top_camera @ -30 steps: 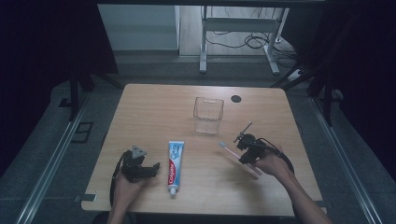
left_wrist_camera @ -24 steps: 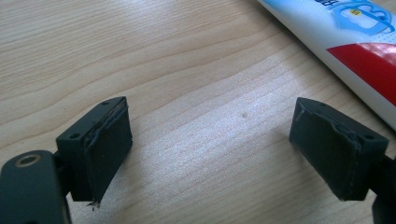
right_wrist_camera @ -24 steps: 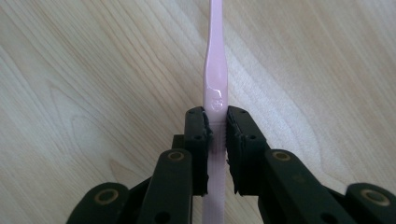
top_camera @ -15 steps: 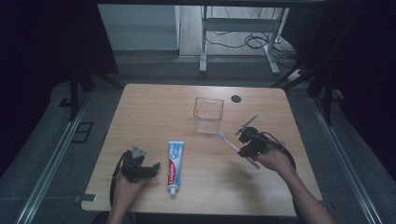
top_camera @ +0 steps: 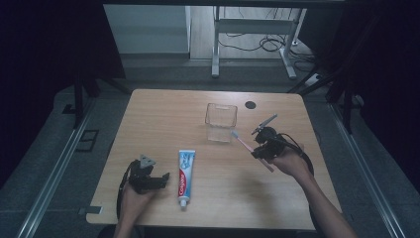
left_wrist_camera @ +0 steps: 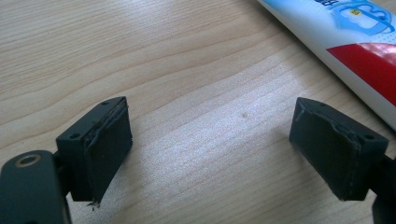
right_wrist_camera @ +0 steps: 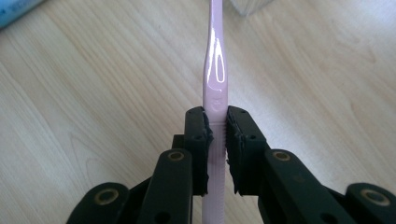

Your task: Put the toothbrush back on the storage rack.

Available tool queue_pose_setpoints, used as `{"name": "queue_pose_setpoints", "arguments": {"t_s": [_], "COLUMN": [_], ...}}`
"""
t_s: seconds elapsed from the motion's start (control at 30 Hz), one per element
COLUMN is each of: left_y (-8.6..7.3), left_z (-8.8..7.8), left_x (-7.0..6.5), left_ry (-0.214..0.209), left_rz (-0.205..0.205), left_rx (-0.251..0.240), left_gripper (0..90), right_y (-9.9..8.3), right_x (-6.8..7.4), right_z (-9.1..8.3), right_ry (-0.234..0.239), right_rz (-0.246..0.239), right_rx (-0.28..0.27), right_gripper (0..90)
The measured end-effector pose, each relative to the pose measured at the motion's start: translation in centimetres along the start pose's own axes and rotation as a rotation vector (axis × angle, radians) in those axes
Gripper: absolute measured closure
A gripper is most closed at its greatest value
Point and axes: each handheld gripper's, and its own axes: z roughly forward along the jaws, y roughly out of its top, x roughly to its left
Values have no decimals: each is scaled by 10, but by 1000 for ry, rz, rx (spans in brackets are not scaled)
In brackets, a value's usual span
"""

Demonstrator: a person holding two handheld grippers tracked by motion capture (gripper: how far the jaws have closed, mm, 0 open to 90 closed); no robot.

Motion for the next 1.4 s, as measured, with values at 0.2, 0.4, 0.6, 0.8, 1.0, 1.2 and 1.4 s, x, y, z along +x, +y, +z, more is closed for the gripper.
{"name": "queue_pose_setpoints", "arguments": {"t_s": [0.2,0.4,0.6,0.8,1.0,1.2,1.4], "left_y": [0,0,0,0,0,0,0], "left_z": [0,0,0,0,0,0,0], "left_x": [0,0,0,0,0,0,0], "left_ry": [0,0,0,0,-1,0,0], "left_rz": [-1,0,-1,0,-1,-5,-6], "left_rx": [1,1,0,0,1,1,0], "left_gripper": [129,129,129,129,129,129,129], "right_y": [11,21,28,35,41,51,61], "right_x": [-1,-2,-4,-8,-10,-13,-15], "right_z": [-6,-8,-8,-9,-10,-10,-10], "right_ry": [-16,-23,-33,-43,-50,-59,-62], "right_rz": [2,8,6,12,15,27,31], "right_rx": [-50,-88,-109,-149,-170,-204,-238], "right_gripper": [780,780,780,781,781,781,781]}}
